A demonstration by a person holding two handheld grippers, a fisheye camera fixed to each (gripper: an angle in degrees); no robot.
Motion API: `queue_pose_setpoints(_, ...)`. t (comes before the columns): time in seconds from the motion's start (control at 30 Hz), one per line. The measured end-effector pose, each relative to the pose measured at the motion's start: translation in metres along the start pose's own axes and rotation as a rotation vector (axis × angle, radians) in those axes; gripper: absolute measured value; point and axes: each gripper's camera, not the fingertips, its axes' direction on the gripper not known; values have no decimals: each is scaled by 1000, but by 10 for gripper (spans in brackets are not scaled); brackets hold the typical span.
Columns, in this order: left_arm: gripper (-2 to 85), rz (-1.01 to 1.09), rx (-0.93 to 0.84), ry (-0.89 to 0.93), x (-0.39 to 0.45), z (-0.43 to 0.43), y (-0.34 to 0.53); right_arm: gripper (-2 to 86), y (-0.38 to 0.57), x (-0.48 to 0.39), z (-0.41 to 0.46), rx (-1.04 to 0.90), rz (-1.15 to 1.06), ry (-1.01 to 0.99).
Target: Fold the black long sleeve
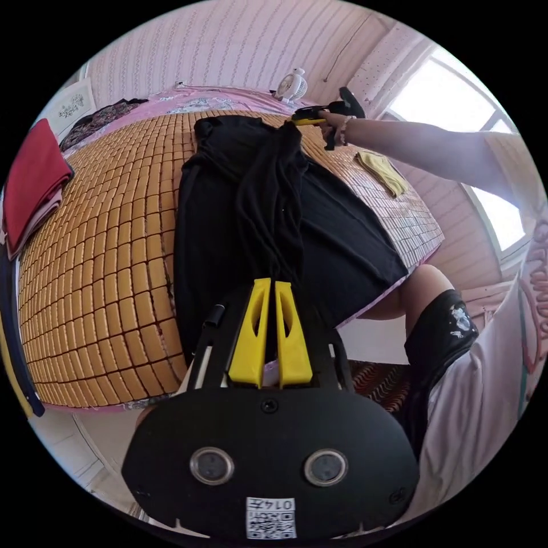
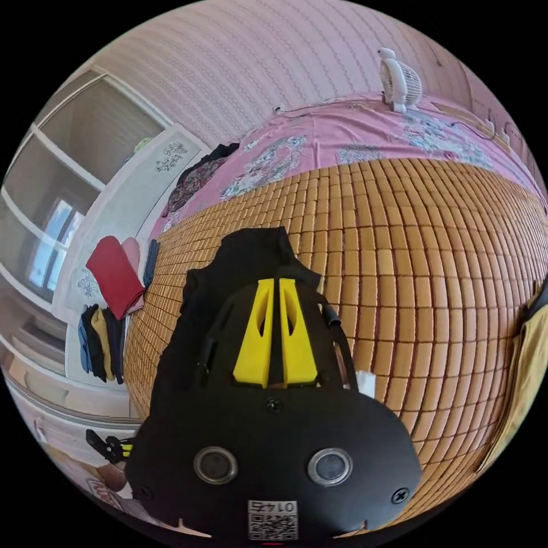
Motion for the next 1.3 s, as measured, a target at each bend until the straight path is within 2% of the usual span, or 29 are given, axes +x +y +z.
queue_pose_setpoints(0.1,-8,15,78,84,-9,-17,16,23,-41,-34,1,-67,-135,14)
queue_pose_setpoints(0.17,-6,-60,108,92,-27,-21,28,36,-68,-58,19,-127,-195,82)
queue_pose_setpoints(0.27,-2,-191,79,101,-55,-8,39,61,-82,-73,48,-222,-170,105)
queue_pose_setpoints(0.4,30,-241,93,110,-64,-6,48,73,-70,-88,30,-154,-189,114)
queue_pose_setpoints(0.5,42,-230,79,40,-56,-7,52,73,-32,-114,-13,-60,-335,93)
queue_pose_setpoints(0.53,45,-216,82,22,-50,-7,52,72,-5,-132,-27,-50,-447,103)
queue_pose_setpoints(0.57,46,-196,80,14,-43,-5,50,73,25,-149,-36,-75,-548,106)
queue_pose_setpoints(0.73,50,-133,24,-36,-18,30,36,83,139,-202,-28,-266,-782,69)
queue_pose_setpoints(0.83,51,-173,-9,-15,-21,55,32,81,163,-216,-2,-289,-765,182)
queue_pose_setpoints(0.97,48,-196,-81,-41,-19,81,24,39,151,-208,24,-312,-638,207)
queue_pose_setpoints(1.07,45,-192,-90,-57,-14,90,17,1,141,-197,12,-344,-628,152)
queue_pose_setpoints(1.3,55,-172,-100,-27,-6,103,2,11,145,-143,-37,-336,-550,81)
